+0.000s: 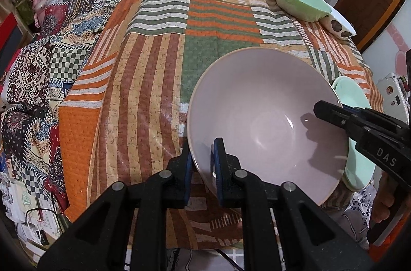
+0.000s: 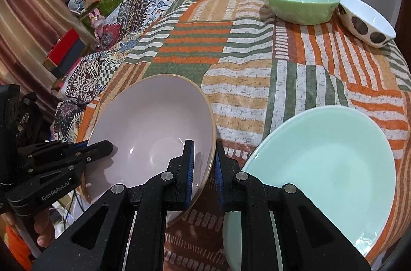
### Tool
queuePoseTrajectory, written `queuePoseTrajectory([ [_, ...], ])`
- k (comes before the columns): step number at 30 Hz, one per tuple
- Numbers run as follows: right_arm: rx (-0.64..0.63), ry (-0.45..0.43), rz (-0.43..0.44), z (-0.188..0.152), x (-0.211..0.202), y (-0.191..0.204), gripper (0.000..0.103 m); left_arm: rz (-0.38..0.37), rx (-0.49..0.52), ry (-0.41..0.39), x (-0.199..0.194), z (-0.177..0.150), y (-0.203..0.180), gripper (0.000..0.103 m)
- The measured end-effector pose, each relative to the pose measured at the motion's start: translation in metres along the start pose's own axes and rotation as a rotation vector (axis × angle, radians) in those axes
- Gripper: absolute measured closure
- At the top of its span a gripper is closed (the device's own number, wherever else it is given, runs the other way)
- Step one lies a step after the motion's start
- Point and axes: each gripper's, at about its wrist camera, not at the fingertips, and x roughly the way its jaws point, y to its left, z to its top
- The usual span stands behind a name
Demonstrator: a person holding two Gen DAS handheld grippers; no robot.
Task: Organize plates and bowls
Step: 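Lift the pink bowl and carry it over the plate stack, then lower the pink bowl onto the light green plate and open both grippers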
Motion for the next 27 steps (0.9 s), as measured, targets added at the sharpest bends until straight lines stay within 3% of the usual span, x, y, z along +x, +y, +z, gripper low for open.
queuePoseTrajectory([
  [12, -0.007, -0.001, 0.005, 0.000, -0.005, 0.000, 0.087, -0.014, -0.012, 0.015, -0.002, -0.003, 0.003, 0.089],
  [13, -0.006, -0.011, 0.005, 0.000, -0.010, -0.002, 0.082, -0.010, -0.008, 0.009, -0.005, -0.003, 0.002, 0.088],
  [16, -0.009, -0.044, -0.019, 0.002, -0.023, -0.006, 0.071, -0.005, -0.007, -0.027, -0.019, -0.001, 0.003, 0.082],
  [23, -0.030, -0.118, -0.073, 0.010, -0.056, -0.021, 0.068, -0.002, 0.001, -0.139, -0.057, 0.010, -0.004, 0.072],
  [27, -0.011, -0.180, -0.112, 0.019, -0.073, -0.036, 0.059, -0.003, 0.021, -0.204, -0.075, 0.020, -0.014, 0.069],
])
